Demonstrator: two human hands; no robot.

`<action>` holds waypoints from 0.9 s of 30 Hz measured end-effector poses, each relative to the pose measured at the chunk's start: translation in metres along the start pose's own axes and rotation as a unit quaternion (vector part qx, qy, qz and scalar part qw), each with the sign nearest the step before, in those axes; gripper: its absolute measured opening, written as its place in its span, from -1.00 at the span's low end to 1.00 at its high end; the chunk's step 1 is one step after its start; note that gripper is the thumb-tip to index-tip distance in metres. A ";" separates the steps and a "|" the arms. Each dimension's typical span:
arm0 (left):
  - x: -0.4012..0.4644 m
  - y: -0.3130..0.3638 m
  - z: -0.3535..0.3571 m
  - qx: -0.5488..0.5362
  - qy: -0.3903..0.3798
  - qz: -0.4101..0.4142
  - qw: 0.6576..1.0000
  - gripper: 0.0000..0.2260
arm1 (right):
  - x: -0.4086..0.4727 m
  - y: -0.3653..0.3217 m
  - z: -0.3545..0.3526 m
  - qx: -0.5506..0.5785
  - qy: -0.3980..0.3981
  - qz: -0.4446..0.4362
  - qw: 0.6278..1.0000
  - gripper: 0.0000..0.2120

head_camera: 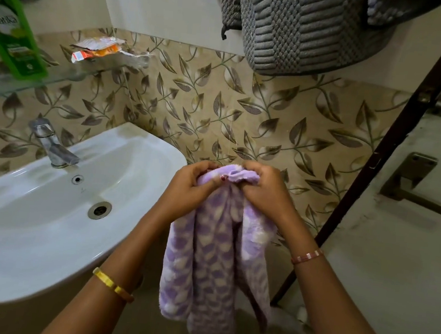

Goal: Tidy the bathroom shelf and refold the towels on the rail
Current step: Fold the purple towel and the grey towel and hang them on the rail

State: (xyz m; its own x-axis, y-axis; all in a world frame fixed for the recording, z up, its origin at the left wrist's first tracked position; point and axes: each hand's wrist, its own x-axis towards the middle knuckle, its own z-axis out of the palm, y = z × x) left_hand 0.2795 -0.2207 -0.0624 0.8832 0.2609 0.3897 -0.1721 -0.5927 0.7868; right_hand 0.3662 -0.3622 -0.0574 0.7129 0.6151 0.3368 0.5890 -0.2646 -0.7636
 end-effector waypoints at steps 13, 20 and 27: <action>-0.011 -0.024 -0.003 0.206 0.020 -0.101 0.973 -0.77 | 0.009 -0.018 -0.027 0.142 0.318 -0.064 0.935 -0.80; 0.005 0.016 0.007 -0.011 0.116 -0.087 0.989 -0.71 | 0.009 -0.029 -0.037 0.070 0.191 -0.109 0.973 -0.89; 0.028 0.049 -0.008 0.033 0.061 0.015 0.998 -0.74 | -0.002 -0.030 -0.021 0.183 -0.055 -0.113 0.975 -0.68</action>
State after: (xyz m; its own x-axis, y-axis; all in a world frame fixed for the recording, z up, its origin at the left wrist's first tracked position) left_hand 0.2927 -0.2362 -0.0090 0.8180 0.3296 0.4714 -0.1659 -0.6494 0.7421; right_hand 0.3550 -0.3711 -0.0236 0.5237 0.7077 0.4743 0.5378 0.1571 -0.8283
